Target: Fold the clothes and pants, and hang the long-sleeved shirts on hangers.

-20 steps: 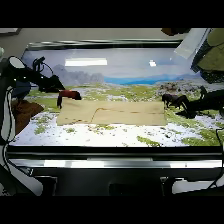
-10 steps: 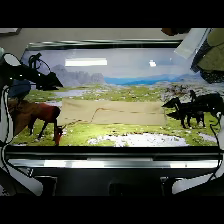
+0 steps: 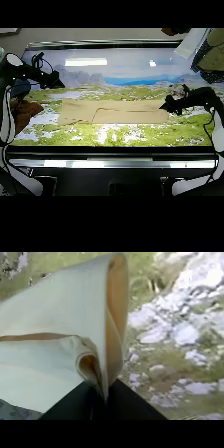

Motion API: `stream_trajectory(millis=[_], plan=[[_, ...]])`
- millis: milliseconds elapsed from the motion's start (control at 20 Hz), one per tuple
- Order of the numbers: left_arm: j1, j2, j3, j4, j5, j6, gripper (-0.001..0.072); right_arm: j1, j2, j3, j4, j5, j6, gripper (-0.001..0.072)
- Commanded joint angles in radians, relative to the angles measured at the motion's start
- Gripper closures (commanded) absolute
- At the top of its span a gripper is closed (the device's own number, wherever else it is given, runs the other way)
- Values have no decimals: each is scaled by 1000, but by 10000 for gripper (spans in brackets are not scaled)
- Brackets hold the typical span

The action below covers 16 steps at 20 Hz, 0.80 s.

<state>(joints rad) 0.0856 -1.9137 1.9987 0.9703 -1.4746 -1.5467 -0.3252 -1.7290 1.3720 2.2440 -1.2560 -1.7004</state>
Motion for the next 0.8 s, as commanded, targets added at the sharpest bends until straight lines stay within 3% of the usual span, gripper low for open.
stream_trajectory(millis=[0,300,550,750], plan=[[-92,-17,-37,-85,83,-61,693,4,67,134,-145,-102,137,686],[-474,-129,-52,-153,351,-253,694,4,162,367,-268,-285,224,686],[-722,-242,-52,-365,659,-325,694,4,274,399,-320,-383,259,686],[-830,-322,-51,-599,824,-324,694,4,366,399,-399,-394,285,686]])
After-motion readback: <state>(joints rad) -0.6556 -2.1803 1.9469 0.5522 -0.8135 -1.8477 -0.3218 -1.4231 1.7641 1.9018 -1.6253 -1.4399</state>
